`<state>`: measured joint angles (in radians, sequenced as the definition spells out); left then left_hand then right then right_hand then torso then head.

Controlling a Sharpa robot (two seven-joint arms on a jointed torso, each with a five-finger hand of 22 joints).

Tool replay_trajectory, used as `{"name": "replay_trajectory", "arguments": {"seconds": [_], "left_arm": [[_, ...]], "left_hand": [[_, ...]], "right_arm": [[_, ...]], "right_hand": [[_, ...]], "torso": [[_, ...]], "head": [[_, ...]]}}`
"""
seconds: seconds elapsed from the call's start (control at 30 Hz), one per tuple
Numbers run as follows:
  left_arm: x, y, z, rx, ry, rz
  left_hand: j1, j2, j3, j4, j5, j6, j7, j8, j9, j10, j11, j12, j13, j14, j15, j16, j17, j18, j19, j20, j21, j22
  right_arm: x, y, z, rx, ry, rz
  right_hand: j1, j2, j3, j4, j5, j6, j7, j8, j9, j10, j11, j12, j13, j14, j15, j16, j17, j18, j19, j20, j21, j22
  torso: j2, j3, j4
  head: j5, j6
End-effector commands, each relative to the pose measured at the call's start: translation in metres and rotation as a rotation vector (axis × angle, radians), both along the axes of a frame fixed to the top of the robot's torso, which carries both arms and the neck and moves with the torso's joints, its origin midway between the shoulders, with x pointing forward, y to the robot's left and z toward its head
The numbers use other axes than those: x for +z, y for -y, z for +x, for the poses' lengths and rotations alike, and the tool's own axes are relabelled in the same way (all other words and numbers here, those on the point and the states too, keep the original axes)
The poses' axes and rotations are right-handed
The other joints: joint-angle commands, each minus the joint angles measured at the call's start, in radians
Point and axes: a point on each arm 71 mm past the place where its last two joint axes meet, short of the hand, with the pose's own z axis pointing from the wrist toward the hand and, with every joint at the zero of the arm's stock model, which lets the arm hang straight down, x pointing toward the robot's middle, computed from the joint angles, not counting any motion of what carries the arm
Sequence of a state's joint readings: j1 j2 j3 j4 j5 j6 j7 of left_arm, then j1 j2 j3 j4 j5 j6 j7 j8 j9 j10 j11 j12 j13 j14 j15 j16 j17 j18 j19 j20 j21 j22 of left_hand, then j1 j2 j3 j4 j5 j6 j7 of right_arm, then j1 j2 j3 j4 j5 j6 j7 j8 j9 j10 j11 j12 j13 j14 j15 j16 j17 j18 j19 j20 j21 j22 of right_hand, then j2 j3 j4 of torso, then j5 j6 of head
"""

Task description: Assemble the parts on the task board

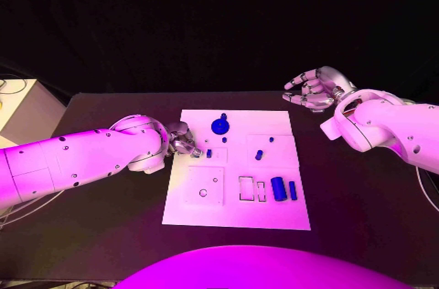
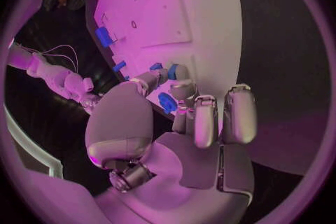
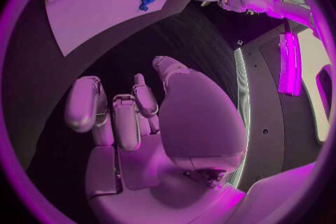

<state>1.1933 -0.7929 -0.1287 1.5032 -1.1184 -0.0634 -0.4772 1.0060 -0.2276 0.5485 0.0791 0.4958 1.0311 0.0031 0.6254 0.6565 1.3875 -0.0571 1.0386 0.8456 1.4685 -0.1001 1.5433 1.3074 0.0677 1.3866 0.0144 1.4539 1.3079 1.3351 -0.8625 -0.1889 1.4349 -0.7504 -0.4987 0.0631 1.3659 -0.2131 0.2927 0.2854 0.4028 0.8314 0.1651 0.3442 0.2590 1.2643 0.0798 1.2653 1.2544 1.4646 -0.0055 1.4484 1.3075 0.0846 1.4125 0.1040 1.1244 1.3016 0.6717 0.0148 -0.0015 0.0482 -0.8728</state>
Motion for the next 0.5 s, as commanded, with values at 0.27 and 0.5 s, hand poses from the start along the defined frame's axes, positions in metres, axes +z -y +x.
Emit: {"name": "replay_trajectory", "arguments": {"seconds": [0.27, 0.5], "left_arm": [[-0.0036, -0.0003, -0.0018, -0.002, -0.012, 0.013], [-0.0027, -0.0025, -0.0023, -0.001, -0.014, 0.016]], "left_hand": [[-0.004, -0.009, -0.045, 0.035, -0.012, 0.0, 0.01, -0.006, -0.01, -0.009, 0.002, -0.006, -0.001, 0.089, -0.005, 0.003, 0.214, -0.007, 0.003, -0.005, -0.007, 0.005], [-0.005, -0.023, -0.079, 0.069, -0.018, 0.001, 0.011, -0.007, -0.016, -0.01, 0.003, -0.006, 0.003, 0.09, -0.004, 0.005, 0.216, -0.007, 0.004, -0.004, -0.006, 0.008]], "right_arm": [[-0.0003, -0.0011, -0.0006, 0.02, 0.003, -0.002], [-0.0008, -0.0006, -0.0008, 0.019, 0.002, -0.002]], "right_hand": [[-0.009, -0.007, 0.004, -0.003, 0.004, -0.007, -0.002, 0.005, -0.001, 0.003, -0.003, 0.002, -0.001, 0.049, 0.004, -0.002, 0.071, 0.005, 0.002, -0.005, -0.004, -0.001], [-0.009, -0.007, 0.004, -0.003, 0.004, -0.007, -0.002, 0.005, -0.001, 0.003, -0.003, 0.002, -0.001, 0.049, 0.004, -0.002, 0.071, 0.005, 0.002, -0.005, -0.004, -0.001]], "torso": [[0.0, -0.0002, 0.0004], [-0.001, -0.0009, 0.0]], "head": [[-0.001, 0.0], [-0.003, 0.0]]}}
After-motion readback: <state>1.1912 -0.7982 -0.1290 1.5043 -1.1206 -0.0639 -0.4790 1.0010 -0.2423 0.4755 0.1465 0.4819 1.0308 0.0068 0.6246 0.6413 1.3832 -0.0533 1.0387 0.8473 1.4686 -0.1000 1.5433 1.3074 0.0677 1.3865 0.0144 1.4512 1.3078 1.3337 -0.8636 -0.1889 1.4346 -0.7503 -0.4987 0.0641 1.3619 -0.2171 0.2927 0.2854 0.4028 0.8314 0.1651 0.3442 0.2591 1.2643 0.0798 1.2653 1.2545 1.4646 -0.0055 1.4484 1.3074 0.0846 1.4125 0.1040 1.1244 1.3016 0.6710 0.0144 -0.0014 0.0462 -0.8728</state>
